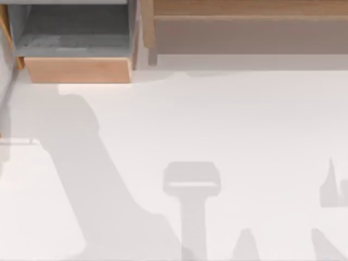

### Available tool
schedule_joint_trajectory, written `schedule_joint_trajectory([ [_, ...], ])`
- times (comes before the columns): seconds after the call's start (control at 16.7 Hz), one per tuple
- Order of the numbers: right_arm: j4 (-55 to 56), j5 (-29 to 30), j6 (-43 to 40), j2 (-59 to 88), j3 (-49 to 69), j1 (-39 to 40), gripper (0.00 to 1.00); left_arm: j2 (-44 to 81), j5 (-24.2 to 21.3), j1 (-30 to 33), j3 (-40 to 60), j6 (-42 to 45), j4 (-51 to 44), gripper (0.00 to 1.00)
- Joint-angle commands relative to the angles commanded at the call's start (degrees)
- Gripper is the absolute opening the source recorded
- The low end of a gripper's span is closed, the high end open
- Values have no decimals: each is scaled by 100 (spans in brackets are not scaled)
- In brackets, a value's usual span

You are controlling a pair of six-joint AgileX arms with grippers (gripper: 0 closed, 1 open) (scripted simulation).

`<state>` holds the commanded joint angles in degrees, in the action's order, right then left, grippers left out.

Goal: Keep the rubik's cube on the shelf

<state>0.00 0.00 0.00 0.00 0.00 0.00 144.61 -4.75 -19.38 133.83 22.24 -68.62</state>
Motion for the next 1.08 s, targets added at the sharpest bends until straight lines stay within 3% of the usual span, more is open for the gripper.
schedule_joint_trajectory([
  [0.42, 0, 0, 0, 0, 0, 0, 100, 0, -11, -31, 42, -10, -89, 0],
  [0.78, 0, 0, 0, 0, 0, 0, 100, 53, -67, -82, 664, -43, -799, 0],
  [1.08, 0, 0, 0, 0, 0, 0, 100, 171, -1, -12, 1008, 6, -837, 0],
])
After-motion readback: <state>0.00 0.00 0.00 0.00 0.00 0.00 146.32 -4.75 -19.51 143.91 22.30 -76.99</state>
